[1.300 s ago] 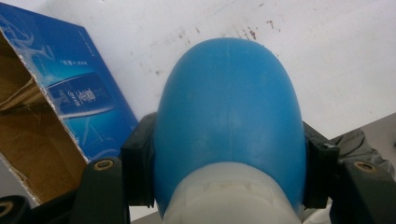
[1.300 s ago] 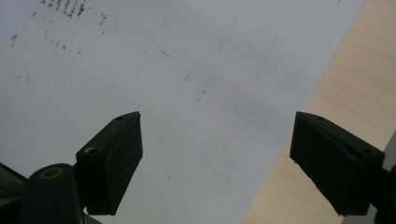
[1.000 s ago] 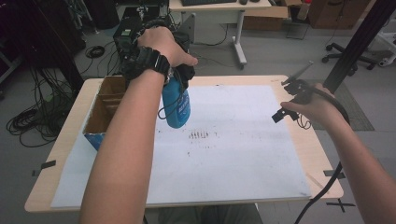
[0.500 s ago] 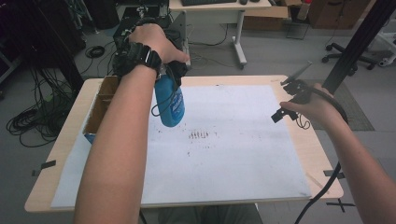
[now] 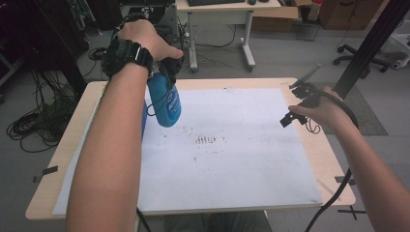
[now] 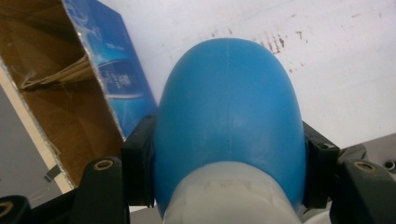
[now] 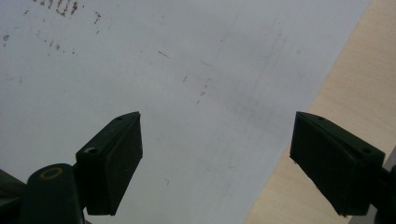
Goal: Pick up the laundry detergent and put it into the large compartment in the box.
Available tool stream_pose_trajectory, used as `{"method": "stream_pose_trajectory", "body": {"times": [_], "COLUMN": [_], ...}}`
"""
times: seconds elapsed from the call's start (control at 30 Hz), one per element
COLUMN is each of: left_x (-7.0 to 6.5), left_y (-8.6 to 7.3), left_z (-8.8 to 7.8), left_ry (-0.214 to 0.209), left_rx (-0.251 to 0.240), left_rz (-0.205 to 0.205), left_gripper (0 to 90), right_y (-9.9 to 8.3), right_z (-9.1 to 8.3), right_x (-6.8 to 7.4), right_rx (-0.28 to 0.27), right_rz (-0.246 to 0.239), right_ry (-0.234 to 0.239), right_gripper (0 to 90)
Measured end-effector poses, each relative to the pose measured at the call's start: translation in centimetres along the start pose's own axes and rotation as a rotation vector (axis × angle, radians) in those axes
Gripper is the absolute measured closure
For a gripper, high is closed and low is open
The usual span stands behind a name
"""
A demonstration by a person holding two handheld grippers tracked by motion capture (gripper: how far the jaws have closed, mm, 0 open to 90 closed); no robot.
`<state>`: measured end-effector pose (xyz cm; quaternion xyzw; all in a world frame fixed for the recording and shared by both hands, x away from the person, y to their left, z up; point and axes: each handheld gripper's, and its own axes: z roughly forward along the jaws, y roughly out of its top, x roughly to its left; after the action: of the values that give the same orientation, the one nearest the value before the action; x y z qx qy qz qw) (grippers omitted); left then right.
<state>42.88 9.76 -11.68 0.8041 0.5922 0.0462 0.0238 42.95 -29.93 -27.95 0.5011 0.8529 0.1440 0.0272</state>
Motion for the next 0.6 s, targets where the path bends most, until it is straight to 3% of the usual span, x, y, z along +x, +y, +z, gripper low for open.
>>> {"method": "stream_pose_trajectory", "body": {"times": [0.6], "left_x": [3.4], "left_y": [-0.9], "left_z": [-0.6], "left_ry": [0.018], "left_rx": [-0.027], "left_rz": [-0.086], "left_gripper": [37.7], "right_y": [0.4], "right_z": [0.5], "right_x": [0.0], "right_rx": [0.013], "right_rz": [0.001], "right_ry": [-0.002], "right_gripper": [17.4]}}
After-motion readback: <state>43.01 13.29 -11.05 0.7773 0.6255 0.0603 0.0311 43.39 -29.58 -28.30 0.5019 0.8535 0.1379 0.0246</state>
